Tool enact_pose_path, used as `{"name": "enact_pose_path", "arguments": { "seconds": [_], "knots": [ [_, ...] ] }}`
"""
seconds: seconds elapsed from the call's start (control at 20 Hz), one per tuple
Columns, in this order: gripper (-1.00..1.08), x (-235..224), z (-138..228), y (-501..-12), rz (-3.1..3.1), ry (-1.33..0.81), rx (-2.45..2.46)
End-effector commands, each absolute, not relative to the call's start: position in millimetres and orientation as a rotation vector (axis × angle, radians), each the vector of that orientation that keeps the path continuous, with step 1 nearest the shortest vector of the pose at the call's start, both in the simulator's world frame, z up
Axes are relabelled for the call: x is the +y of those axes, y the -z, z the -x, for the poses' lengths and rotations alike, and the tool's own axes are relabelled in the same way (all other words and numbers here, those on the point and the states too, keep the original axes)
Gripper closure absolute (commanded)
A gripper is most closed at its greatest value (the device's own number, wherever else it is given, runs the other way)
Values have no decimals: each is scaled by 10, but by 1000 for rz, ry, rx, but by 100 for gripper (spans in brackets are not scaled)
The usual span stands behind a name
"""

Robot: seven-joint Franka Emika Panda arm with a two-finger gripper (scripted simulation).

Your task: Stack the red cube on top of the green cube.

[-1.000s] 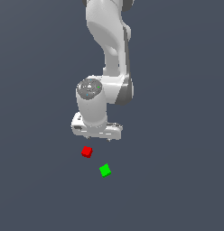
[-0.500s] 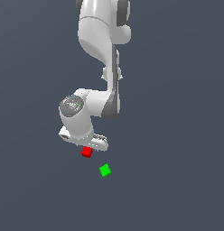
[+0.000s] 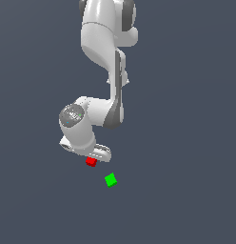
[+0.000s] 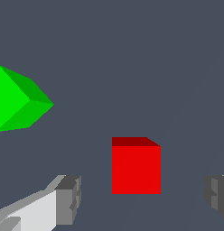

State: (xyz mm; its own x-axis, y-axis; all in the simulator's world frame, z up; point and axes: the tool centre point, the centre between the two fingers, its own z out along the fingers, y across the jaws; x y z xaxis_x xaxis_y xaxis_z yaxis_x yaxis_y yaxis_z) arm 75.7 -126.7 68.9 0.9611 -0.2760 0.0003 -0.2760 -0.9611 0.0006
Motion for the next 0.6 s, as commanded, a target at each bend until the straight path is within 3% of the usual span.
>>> {"name": "enact_pose_path", "arguments": {
  "seconds": [0.0,0.55],
  "knots": [
    [-92,-1264,-755,-639,-3110,1,-437],
    [-92,-1271,-755,-196,-3110,0,-442]
  ]
}}
